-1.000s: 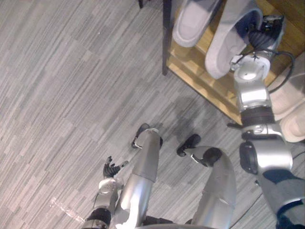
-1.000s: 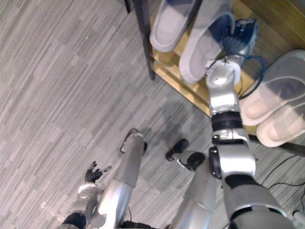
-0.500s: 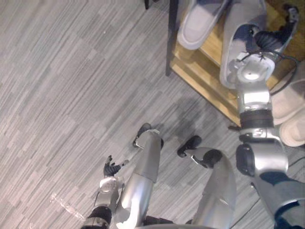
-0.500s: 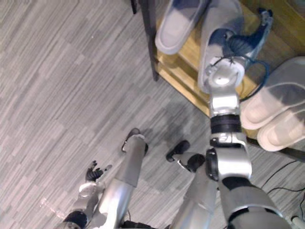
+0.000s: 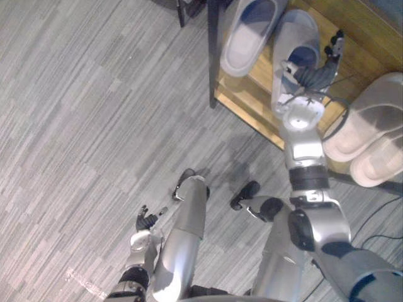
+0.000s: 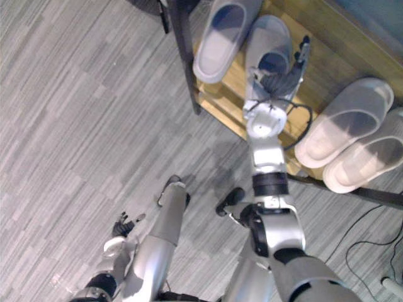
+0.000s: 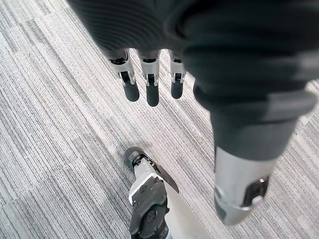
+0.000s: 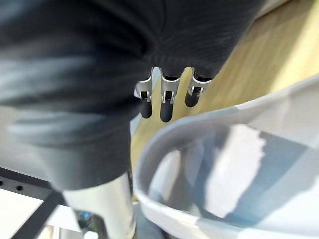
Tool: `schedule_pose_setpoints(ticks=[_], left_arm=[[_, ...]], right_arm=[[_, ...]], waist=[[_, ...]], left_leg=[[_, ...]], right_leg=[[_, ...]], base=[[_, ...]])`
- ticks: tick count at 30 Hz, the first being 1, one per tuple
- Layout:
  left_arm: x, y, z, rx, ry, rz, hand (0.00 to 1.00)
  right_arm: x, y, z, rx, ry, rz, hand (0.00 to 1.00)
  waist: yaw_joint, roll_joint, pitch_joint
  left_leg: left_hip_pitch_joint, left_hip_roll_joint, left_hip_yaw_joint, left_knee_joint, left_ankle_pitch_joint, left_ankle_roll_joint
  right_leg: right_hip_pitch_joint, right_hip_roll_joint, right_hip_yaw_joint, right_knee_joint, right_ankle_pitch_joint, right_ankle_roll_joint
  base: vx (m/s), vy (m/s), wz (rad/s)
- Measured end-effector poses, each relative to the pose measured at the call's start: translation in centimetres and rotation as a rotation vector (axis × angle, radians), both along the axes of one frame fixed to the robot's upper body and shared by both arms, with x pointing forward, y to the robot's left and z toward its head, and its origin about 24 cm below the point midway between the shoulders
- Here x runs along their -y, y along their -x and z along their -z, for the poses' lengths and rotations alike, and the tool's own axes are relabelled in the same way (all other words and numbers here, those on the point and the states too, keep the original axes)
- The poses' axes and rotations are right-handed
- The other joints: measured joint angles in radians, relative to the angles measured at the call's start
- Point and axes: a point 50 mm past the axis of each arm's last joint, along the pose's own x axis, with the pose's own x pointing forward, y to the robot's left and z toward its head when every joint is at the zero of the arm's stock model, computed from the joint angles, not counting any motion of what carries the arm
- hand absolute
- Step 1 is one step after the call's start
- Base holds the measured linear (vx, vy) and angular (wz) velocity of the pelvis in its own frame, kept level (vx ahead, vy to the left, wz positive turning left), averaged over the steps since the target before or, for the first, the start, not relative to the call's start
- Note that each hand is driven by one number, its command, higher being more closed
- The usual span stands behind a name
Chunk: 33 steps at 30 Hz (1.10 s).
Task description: Organize the slippers on the shoe rack
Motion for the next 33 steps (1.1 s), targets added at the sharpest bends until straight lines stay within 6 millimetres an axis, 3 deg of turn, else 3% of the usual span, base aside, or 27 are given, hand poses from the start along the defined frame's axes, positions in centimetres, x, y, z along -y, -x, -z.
schedule_pose_setpoints(ticks=[6,11,19,33], left_arm=[[-0.5,0.3,0.2,-0.017,0.024,-0.024,0.00],[-1.1,0.4,0.2,-0.017,0.033,-0.061,0.00],[-1.7,0.5,0.2,-0.019,0.055,-0.100,0.00],[-1.9,0.4,0.1,-0.009,0.070,-0.119,0.00]], right_arm=[[-1.1,0.8,4.1,-0.055,-0.167,-0.071,0.00],[-0.8,1.3,6.1,-0.091,-0.192,-0.063,0.00],[-0.8,1.6,6.5,-0.063,-0.252,-0.095,0.00],[-4.2,1.4,5.4,0.052,-0.544,-0.309,0.00]], waist=[[-0.014,-0.018,0.000],[-0.019,-0.041,-0.003],[-0.025,-0.060,0.004],[-0.021,-0.065,0.007]], left_leg=[[0.020,0.007,0.002,-0.018,0.000,0.000],[0.041,0.011,0.002,-0.038,0.004,0.004],[0.041,0.010,0.002,-0.037,0.004,0.004],[0.041,0.009,-0.006,-0.039,0.004,0.004]], right_leg=[[0.017,0.010,0.001,-0.016,0.002,0.002],[0.037,0.015,-0.001,-0.032,0.002,0.004],[0.039,0.015,-0.001,-0.035,0.004,0.007],[0.053,0.023,-0.012,-0.052,0.009,0.016]], base=[[0.02,0.023,-0.01],[0.00,0.006,0.00],[0.01,0.028,0.00],[0.01,0.032,0.00]])
